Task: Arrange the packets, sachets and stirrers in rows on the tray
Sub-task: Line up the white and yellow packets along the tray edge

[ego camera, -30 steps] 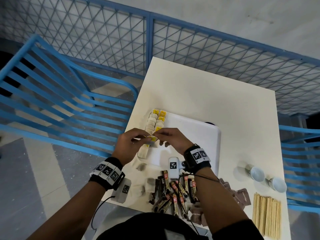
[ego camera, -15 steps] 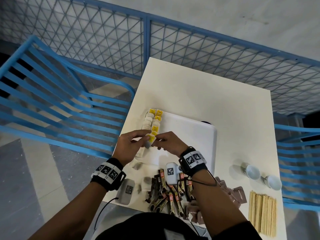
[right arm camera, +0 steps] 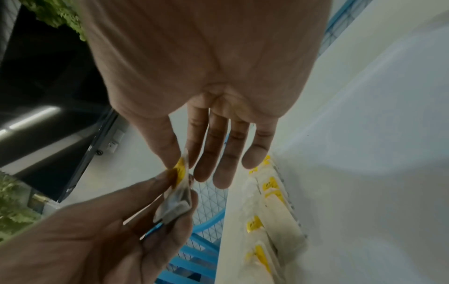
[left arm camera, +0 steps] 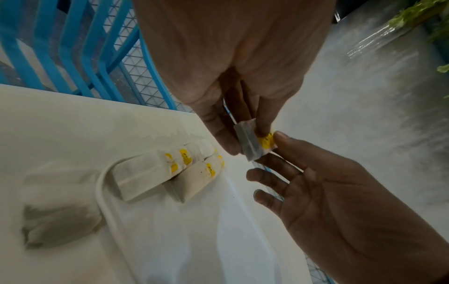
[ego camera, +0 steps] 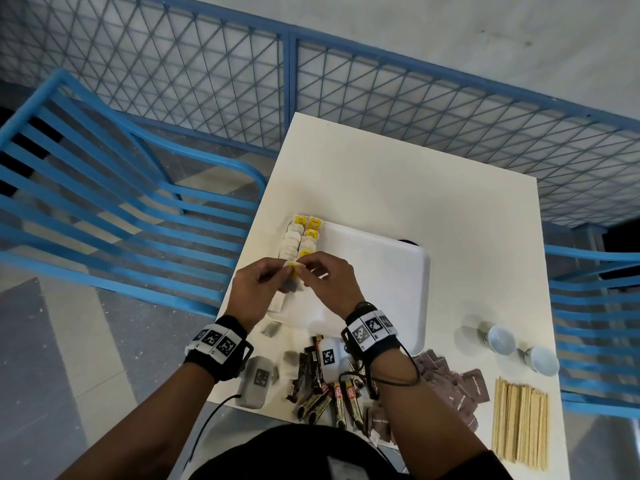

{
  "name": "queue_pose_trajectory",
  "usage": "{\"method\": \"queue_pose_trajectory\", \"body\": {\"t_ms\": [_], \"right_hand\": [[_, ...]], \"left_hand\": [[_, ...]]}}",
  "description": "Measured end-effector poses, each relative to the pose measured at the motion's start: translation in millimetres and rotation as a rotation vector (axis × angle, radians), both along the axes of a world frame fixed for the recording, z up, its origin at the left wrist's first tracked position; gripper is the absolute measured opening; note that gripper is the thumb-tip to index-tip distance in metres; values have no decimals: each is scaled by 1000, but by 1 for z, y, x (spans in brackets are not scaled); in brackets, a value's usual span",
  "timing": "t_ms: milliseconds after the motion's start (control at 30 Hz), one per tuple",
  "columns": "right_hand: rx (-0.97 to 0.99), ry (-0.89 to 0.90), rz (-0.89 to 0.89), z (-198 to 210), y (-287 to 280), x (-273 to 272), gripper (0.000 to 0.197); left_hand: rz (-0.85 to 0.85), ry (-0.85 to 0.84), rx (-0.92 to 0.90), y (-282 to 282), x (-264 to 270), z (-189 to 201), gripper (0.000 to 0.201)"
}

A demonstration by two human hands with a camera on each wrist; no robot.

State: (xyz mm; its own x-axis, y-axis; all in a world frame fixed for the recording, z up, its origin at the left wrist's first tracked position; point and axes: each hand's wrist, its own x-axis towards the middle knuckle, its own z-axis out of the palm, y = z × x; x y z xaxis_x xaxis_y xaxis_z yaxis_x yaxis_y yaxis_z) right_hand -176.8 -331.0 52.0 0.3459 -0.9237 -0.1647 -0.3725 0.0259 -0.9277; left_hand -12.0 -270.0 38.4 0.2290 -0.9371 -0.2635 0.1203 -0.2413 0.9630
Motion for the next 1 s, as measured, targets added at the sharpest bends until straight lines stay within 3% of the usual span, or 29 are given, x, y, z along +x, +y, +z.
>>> {"method": "queue_pose_trajectory", "body": {"t_ms": [233,400,667,867,1000], "right_hand": [[41,29,-31,-13,3,1,7],[116,128,-86,-37,6,-8,7],[137,317,-70,-69,10,8,9],[118,446,-137,-78,9,20,7],[127,439,-214,-79,11,26,5]], "left_hand": [[-13,7,101,4,2,-10,11],[-35,-223,216,10,15,-30,11],[-259,-473,266,18,35,-35,22],[-301,-453,255,17,47,-36,27],[-329,-427,250,13,56,-39,23]]}}
